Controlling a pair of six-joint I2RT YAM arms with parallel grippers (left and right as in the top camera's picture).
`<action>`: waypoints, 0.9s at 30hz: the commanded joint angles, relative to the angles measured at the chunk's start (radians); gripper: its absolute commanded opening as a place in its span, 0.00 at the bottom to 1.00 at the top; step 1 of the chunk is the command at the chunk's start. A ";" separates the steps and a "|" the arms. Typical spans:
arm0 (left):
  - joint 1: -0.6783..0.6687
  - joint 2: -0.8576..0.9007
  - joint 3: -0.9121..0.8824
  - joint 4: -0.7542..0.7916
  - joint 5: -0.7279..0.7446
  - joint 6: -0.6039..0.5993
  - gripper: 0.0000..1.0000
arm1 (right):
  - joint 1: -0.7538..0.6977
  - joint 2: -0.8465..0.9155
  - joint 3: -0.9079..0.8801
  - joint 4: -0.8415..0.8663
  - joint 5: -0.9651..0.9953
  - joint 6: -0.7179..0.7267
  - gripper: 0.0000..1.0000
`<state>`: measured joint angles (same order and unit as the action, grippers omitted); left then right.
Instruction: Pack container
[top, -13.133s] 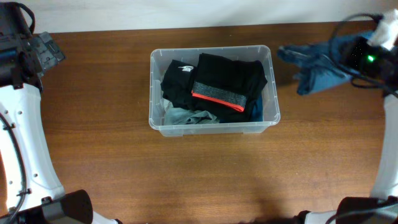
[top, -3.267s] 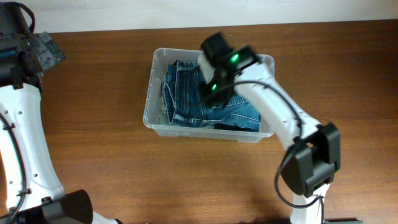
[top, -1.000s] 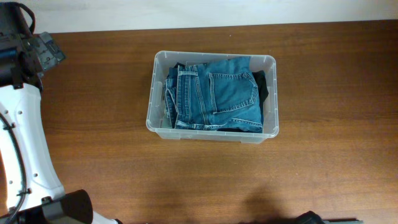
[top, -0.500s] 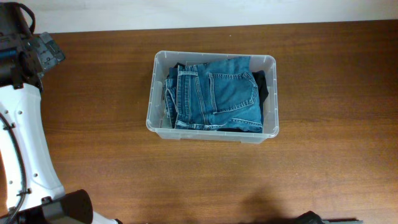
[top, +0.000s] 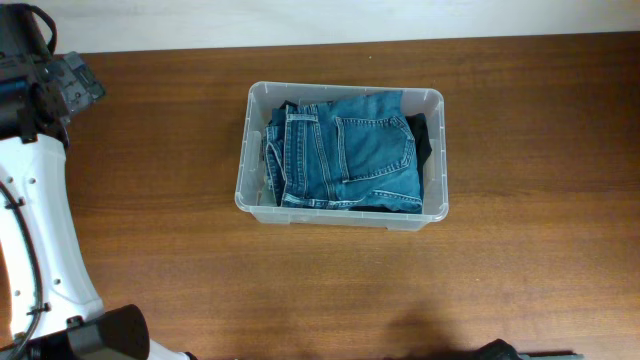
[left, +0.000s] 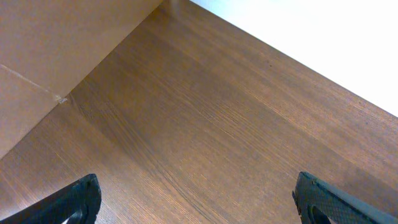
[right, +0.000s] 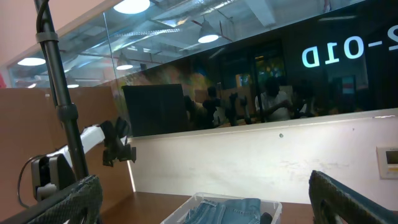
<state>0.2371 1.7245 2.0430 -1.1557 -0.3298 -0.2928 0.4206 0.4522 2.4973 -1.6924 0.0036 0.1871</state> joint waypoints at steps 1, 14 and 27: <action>0.002 -0.012 0.002 -0.001 -0.004 -0.010 0.99 | 0.004 -0.008 -0.005 -0.006 0.016 0.005 0.99; 0.002 -0.012 0.002 -0.003 -0.004 -0.010 0.99 | 0.006 -0.008 -0.021 -0.006 0.016 0.005 0.99; 0.002 -0.012 0.002 -0.005 -0.004 -0.010 0.99 | -0.025 -0.008 -0.196 -0.006 0.009 0.005 0.99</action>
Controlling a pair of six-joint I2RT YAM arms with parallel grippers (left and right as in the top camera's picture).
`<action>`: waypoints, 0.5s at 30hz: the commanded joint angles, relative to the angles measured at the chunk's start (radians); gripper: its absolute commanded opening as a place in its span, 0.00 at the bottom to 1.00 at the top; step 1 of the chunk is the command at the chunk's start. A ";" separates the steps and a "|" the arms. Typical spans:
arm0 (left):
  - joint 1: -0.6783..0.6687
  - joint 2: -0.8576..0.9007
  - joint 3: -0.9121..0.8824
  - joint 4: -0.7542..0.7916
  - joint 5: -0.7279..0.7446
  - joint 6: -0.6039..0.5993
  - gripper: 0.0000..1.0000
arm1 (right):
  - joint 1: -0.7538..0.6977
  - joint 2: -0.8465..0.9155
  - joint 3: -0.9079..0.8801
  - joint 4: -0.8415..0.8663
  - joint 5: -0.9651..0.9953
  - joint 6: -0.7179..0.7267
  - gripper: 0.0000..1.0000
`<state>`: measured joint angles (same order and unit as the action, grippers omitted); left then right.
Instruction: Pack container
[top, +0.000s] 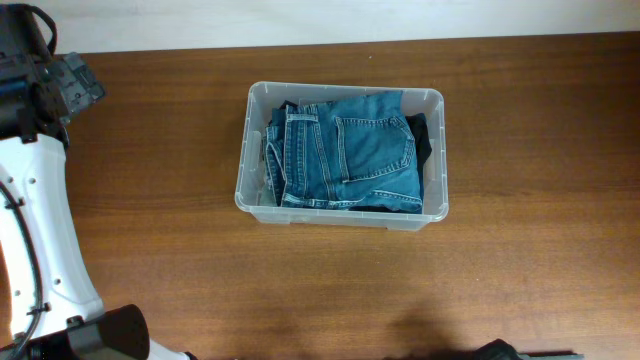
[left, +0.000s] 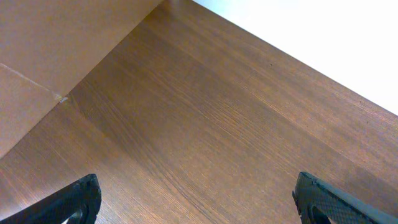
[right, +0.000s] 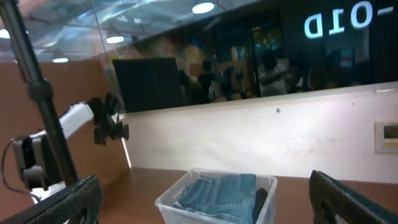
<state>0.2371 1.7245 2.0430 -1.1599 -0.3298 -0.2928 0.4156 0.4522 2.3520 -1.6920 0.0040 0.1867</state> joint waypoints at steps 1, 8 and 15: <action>0.002 -0.012 0.002 -0.001 -0.004 -0.010 0.99 | -0.030 -0.008 -0.076 -0.006 0.008 0.006 0.99; 0.002 -0.012 0.002 -0.001 -0.004 -0.010 0.99 | -0.095 -0.008 -0.235 0.016 0.004 0.009 0.99; 0.002 -0.012 0.002 -0.001 -0.004 -0.010 0.99 | -0.138 -0.068 -0.497 0.236 -0.027 0.013 0.99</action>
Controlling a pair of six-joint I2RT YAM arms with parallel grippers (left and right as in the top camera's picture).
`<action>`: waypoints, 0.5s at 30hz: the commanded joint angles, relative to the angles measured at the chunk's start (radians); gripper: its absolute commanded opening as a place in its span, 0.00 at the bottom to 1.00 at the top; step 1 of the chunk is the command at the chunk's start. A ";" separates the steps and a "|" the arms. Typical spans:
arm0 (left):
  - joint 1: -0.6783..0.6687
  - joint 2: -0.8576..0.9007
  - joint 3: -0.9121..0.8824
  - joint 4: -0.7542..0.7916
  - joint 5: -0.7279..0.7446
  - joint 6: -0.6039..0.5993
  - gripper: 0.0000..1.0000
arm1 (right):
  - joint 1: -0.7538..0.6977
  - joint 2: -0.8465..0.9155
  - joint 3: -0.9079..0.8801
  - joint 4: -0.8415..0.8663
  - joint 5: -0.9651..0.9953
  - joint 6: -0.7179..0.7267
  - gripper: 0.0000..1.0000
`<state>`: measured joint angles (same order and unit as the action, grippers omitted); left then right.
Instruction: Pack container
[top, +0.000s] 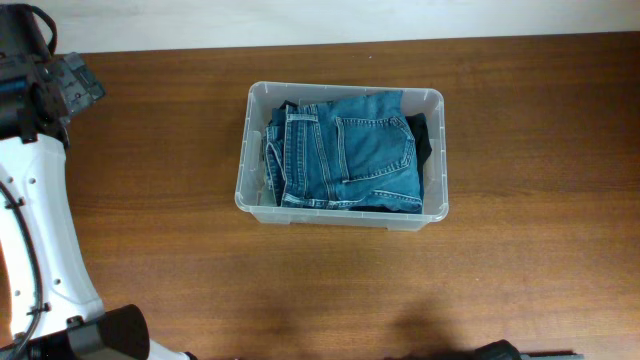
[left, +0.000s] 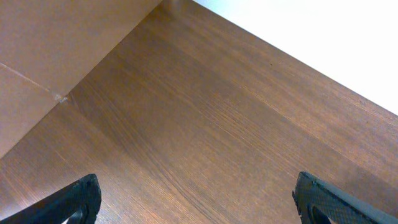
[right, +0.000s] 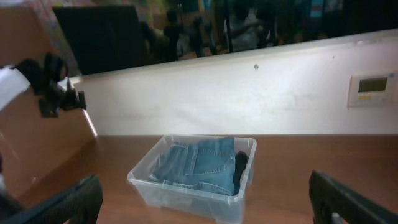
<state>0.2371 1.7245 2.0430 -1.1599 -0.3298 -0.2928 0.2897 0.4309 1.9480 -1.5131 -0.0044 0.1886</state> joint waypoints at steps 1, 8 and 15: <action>0.002 -0.012 0.002 -0.001 -0.004 -0.010 0.99 | -0.016 -0.067 -0.155 0.114 -0.026 0.011 0.99; 0.002 -0.012 0.002 -0.001 -0.004 -0.010 0.99 | -0.018 -0.206 -0.589 0.504 -0.044 0.011 0.99; 0.002 -0.012 0.002 -0.001 -0.004 -0.010 0.99 | -0.050 -0.263 -0.895 0.840 -0.069 0.011 0.99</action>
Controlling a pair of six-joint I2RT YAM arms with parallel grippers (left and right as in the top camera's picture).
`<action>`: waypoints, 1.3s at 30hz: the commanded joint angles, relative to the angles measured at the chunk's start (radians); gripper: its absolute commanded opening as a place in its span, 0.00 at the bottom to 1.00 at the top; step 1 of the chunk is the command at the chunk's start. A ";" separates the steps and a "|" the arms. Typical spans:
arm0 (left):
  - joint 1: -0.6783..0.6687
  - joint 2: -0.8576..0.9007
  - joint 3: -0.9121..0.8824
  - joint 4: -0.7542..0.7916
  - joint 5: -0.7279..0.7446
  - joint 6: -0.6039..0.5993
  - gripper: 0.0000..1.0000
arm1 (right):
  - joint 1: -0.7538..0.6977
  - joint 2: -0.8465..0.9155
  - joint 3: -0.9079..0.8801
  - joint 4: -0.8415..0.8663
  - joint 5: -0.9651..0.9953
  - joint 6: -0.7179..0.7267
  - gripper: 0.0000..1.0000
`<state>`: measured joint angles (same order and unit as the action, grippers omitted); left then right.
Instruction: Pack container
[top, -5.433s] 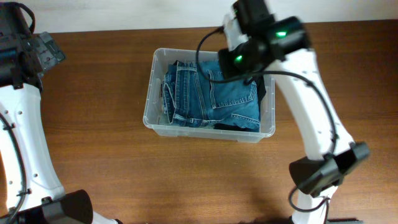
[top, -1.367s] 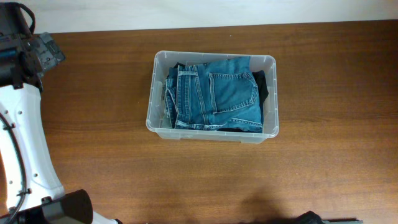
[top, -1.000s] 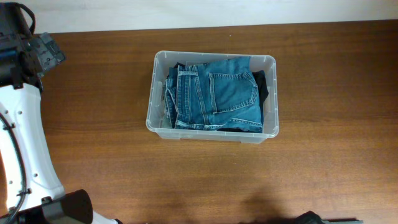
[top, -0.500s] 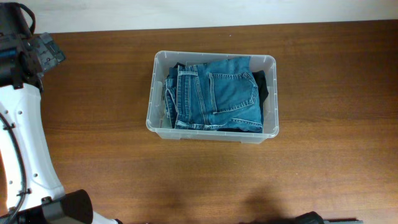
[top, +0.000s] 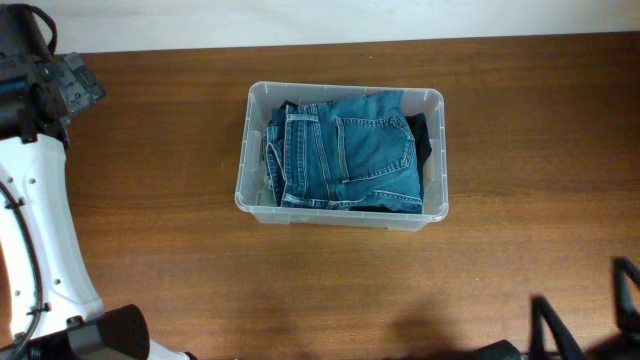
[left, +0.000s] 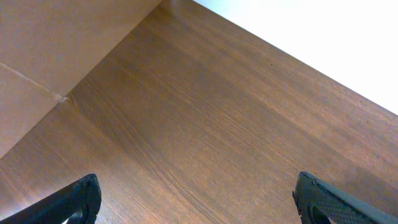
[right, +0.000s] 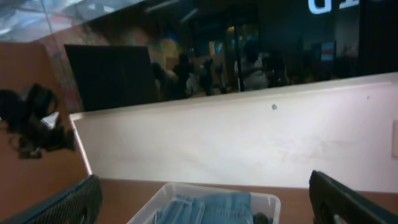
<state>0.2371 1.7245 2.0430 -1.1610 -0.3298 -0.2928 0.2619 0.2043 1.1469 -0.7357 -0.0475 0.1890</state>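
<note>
A clear plastic container (top: 248, 160) stands mid-table with folded blue jeans (top: 345, 150) filling it and a dark garment (top: 425, 138) along its right side. My left gripper (left: 199, 202) hangs open over bare wood at the far left corner, its arm (top: 60, 85) at the overhead view's top left. My right gripper (top: 590, 315) is open at the lower right edge of the table, holding nothing. Over its open fingers (right: 202, 202) the right wrist view looks across at the container (right: 217, 190) and jeans (right: 221, 208).
Brown wooden table (top: 150, 230) all round the container. A brown board (left: 43, 68) borders the table's left side. A white wall (right: 249, 149) and dark glass lie behind the table. The left arm's white base (top: 40, 240) runs along the left edge.
The right gripper's fingers now show at the overhead view's lower right. Its camera looks higher, with only the top of the container at the frame's bottom. Left arm and container are unchanged.
The jeans lay packed in the container and the left gripper stayed open at the far left corner throughout. The right wrist view first caught just the container's top, then all of it. Now it shows just the top again, the gripper being over the table's lower right.
</note>
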 joint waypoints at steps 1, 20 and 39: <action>0.002 -0.012 0.002 0.000 -0.004 -0.010 0.99 | -0.027 -0.045 -0.127 0.091 -0.031 0.011 0.99; 0.002 -0.012 0.002 0.000 -0.004 -0.010 0.99 | -0.068 -0.199 -0.698 0.636 -0.026 0.006 0.99; 0.002 -0.012 0.002 0.000 -0.004 -0.010 0.99 | -0.068 -0.199 -1.135 0.961 0.018 -0.066 0.99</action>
<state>0.2371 1.7245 2.0430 -1.1610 -0.3298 -0.2928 0.2031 0.0158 0.0341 0.2142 -0.0525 0.1627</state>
